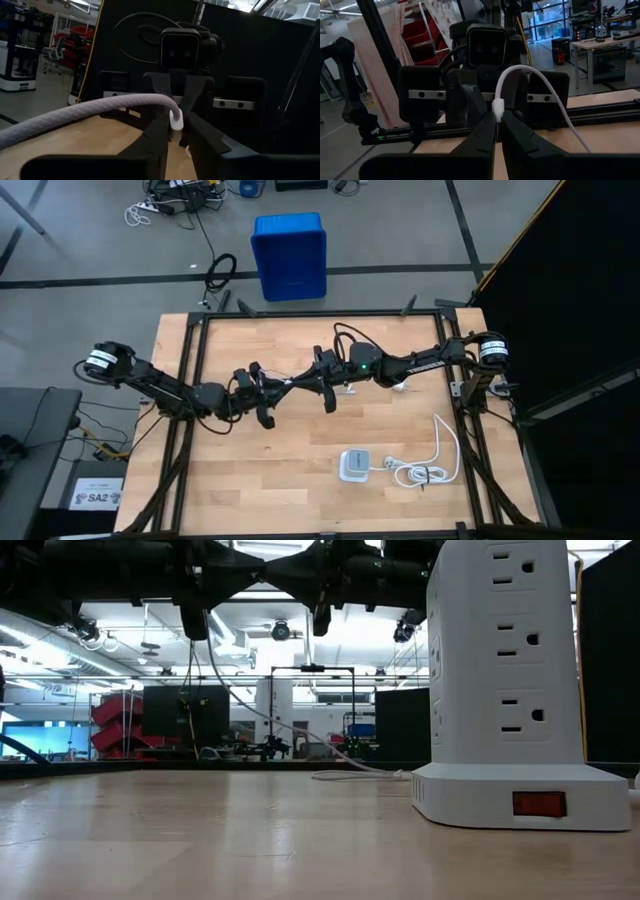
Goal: Insert USB
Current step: Insert the white usb cable into the white charger adapter
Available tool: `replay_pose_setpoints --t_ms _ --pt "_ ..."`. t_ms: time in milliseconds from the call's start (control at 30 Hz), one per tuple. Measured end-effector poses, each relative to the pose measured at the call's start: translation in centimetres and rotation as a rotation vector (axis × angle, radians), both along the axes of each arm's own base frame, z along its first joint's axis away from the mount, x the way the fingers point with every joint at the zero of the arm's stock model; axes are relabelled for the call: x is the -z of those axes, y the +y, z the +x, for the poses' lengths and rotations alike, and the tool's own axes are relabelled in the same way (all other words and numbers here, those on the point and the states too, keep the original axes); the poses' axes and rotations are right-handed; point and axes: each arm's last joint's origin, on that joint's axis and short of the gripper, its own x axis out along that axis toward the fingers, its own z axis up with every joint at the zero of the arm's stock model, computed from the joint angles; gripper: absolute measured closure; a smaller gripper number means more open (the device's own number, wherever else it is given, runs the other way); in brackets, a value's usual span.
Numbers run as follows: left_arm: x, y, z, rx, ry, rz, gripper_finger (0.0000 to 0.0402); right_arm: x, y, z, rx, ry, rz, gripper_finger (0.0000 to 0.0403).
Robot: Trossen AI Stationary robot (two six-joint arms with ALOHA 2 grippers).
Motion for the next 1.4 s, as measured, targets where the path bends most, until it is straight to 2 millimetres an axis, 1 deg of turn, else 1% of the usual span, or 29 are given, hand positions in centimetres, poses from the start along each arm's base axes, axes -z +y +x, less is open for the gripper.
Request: replay_pose_setpoints --t_ms 333,400,533,700,933,1067,1267,1400 --pt "-0.1 -0.1 -0.1 0.001 0.0 0.02 0.0341 0.0 0.0 0.0 -0.001 0.003 0.0 0.0403" --pt "-0.3 -0.2 -0.3 0.002 -0.001 0.046 0.0341 0.0 0.0 0.0 -0.002 0.002 0.0 0.0403" --pt "-1.0 0.0 -1.3 0.002 -0.054 0.04 0.0341 0.4 0.1 0.0 -0.012 0.029 0.002 0.0403" --pt "-0.7 0.1 -1.5 0.004 -0.039 0.036 0.0341 0.3 0.1 0.0 -0.011 0.017 0.0 0.0403" --pt "0.1 0.0 -1.2 0.02 0.016 0.013 0.0339 0.2 0.1 0.0 -0.011 0.012 -0.001 0.0403" --pt "0.4 0.0 -1.1 0.008 0.047 0.002 0.0323 0.2 0.0 0.0 -0.01 0.012 -0.002 0.0403" --pt "0.4 0.0 -1.1 -0.006 0.045 -0.002 0.0279 0.2 0.0 0.0 -0.01 0.009 -0.003 0.0403" --pt "0.5 0.0 -1.1 -0.004 0.05 -0.013 0.027 0.2 0.0 0.0 -0.009 0.009 -0.003 0.0403"
